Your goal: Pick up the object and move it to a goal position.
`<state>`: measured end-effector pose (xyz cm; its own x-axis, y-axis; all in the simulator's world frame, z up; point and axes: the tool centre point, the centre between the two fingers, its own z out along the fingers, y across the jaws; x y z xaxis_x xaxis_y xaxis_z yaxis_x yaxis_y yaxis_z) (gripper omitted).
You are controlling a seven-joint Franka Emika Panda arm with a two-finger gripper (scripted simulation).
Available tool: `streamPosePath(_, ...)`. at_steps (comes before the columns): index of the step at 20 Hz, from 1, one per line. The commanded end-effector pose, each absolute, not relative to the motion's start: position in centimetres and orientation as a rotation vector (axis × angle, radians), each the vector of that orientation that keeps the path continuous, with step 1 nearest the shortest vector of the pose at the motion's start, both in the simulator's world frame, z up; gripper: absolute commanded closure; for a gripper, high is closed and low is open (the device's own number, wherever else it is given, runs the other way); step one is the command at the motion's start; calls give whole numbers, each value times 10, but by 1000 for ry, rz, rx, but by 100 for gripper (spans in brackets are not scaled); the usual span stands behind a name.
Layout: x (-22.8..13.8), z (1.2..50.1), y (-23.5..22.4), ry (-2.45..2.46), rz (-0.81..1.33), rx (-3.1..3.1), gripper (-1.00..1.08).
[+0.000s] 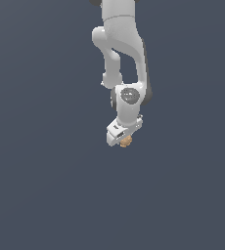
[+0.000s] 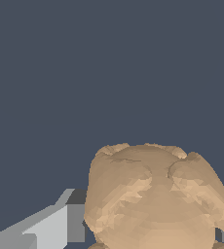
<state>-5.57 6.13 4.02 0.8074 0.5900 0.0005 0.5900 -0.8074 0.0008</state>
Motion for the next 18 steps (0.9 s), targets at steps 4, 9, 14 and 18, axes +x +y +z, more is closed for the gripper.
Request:
streamPosePath(4,-56,41,61,974,1,2986,108)
streamPosePath(9,-58,51,55,974,1,2986,108)
streamPosePath(14,-61,73,42,975,1,2985,108)
streamPosePath(18,-65,99,26,975,1,2985,108)
